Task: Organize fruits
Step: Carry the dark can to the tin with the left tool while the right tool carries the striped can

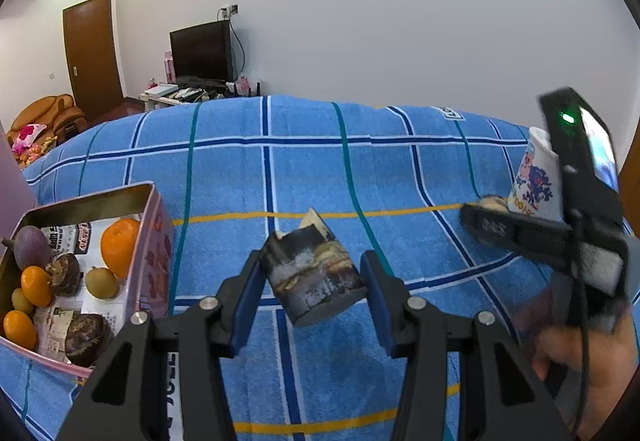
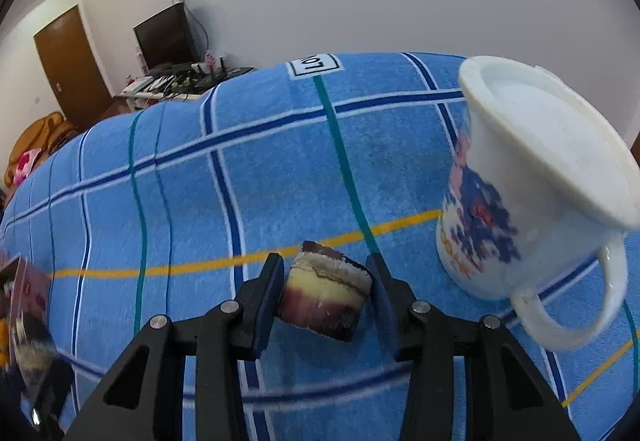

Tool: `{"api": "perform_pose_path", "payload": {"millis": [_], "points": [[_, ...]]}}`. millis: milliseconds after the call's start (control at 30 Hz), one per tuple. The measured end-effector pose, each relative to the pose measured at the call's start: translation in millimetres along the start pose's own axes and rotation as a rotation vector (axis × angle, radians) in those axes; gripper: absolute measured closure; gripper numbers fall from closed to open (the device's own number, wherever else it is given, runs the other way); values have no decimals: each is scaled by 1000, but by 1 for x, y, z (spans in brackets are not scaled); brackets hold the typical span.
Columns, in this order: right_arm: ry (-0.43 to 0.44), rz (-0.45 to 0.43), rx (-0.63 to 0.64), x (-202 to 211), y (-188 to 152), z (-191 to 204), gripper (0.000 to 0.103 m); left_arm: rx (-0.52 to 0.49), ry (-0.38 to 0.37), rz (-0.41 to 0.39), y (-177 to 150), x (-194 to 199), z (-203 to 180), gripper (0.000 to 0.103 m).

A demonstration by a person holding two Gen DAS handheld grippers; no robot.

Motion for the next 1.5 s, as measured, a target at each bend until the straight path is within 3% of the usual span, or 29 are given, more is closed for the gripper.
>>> {"api": "perform_pose_path", "payload": {"millis": [133,400,500,767,1500], "points": [[37,-82,14,29,-15,-3,58,-21,20,-28,-1,7,-4,53],[39,-367,122,102,-49,6,58,-55,53,-81,-3,23,-10,52],[53,-416,119,117,-57,6,58,-48,55,-83,-5,27,-9,52],[82,-420,78,132,-69,-4,58,-30,51,-85,-10,35,-4,52],[123,-440,116,151,-87,9,58,-31,56,-102,-20,47,3,52]]}}
Point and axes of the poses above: each gripper's, at about its wrist camera, not at the fingertips, and x roughly against the way its jaws point, z to its left, y to its top, the point moved 4 cm from there along -x, roughly the way its jaws point, and after that the axes turned 8 degrees about -x, right-handed, at the moved point
